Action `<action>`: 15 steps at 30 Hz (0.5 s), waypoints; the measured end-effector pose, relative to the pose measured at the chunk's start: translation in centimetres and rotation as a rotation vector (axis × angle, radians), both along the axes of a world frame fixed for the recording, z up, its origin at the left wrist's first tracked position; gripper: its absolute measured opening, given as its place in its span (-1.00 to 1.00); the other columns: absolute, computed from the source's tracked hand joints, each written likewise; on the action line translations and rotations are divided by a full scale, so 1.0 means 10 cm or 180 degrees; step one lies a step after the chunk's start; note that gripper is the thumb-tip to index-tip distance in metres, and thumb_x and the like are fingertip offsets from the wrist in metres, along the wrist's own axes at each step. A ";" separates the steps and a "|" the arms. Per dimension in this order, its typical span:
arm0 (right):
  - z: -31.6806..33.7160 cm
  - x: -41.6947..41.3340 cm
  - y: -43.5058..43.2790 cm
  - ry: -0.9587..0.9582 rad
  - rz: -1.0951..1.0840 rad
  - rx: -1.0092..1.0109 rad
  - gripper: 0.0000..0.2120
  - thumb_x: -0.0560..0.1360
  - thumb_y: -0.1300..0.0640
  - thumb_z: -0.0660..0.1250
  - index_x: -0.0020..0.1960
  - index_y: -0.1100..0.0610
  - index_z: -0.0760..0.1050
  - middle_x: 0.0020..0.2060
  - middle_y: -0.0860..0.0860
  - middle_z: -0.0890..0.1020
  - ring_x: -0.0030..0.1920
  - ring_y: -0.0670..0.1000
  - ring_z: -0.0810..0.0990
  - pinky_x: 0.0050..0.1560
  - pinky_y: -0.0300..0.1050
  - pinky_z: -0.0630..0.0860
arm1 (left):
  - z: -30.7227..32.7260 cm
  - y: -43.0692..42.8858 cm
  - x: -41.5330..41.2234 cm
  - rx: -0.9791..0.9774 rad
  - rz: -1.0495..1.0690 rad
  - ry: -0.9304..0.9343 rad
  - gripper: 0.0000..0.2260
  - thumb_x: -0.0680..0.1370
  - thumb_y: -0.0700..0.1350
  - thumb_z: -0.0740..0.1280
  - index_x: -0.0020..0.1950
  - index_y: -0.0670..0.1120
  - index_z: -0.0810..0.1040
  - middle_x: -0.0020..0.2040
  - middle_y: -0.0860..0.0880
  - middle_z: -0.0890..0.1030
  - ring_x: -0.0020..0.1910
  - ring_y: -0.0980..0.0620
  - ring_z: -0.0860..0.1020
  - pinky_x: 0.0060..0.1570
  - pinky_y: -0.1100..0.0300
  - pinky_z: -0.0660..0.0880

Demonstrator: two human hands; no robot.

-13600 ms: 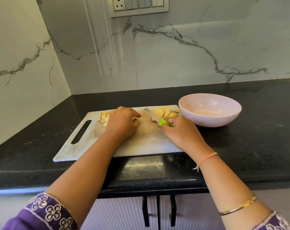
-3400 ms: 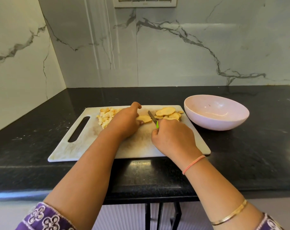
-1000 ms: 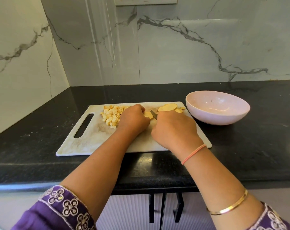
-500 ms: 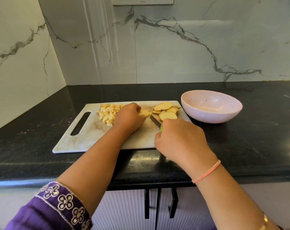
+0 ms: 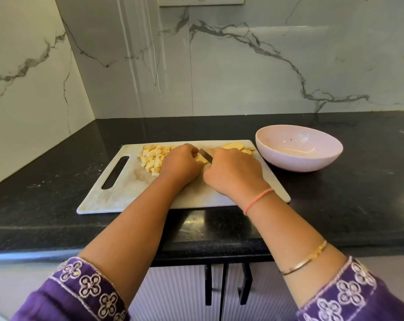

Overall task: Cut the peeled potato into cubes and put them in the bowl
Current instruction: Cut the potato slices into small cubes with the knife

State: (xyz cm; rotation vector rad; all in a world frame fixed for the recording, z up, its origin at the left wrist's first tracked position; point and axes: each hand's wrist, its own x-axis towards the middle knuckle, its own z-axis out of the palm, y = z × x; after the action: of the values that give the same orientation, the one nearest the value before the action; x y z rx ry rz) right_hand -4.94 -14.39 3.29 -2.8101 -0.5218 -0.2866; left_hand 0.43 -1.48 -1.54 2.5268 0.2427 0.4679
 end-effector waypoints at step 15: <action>0.05 -0.34 -0.15 -0.0176 0.0272 -0.0443 -0.79 0.54 0.11 0.16 -0.26 0.10 0.29 -0.39 -0.01 0.34 -0.38 -0.02 0.31 -0.44 -0.20 0.20 | -0.04 -0.04 -0.01 0.0133 0.0157 0.0089 -0.64 0.56 -0.13 0.31 0.35 -0.11 0.45 0.25 -0.06 0.55 0.21 -0.03 0.50 0.13 0.17 0.43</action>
State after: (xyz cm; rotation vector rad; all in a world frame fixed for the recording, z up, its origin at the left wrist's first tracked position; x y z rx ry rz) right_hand -8.34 -15.89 3.82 -2.9106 -0.6976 -0.3231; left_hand 0.33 -1.84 -1.95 2.5744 0.3093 0.4616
